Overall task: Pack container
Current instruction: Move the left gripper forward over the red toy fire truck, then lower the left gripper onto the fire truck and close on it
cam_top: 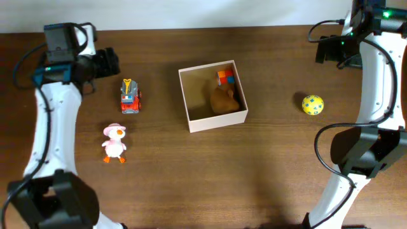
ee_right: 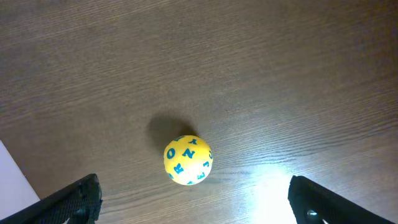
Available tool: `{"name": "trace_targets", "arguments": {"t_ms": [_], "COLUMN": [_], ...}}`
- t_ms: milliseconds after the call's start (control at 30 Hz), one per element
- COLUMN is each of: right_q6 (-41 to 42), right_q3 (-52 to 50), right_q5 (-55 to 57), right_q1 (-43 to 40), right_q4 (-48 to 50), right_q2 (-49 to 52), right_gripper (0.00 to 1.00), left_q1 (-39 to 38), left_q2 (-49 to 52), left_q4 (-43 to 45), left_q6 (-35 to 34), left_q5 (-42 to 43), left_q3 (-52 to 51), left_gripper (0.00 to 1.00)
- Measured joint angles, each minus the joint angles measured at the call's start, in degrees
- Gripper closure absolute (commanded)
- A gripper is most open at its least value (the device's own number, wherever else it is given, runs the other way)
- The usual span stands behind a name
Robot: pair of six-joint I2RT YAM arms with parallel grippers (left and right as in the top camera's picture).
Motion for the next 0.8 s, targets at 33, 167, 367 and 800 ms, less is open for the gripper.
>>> {"name": "trace_targets", "arguments": {"t_ms": [33, 167, 367, 800], "right_q6": [0.0, 0.0, 0.0, 0.0], "right_q3": [0.0, 0.0, 0.0, 0.0], "right_q5": [0.0, 0.0, 0.0, 0.0], "right_q1": [0.0, 0.0, 0.0, 0.0], "right_q4": [0.0, 0.0, 0.0, 0.0], "right_q2": [0.0, 0.0, 0.0, 0.0], "right_gripper": [0.01, 0.01, 0.01, 0.01], "left_q1": [-0.8, -4.4, -6.0, -5.0], "left_q2": [1.0, 6.1, 13.1, 15.7], "left_q4": [0.2, 1.0, 1.1, 0.9], "left_q6": [0.3, 1.8, 2.7, 2.9], "left_q5": [0.0, -0.9, -1.8, -5.0], "left_q3": [0.0, 0.0, 0.0, 0.0], "left_gripper": [0.2, 0.13, 0.08, 0.11]}}
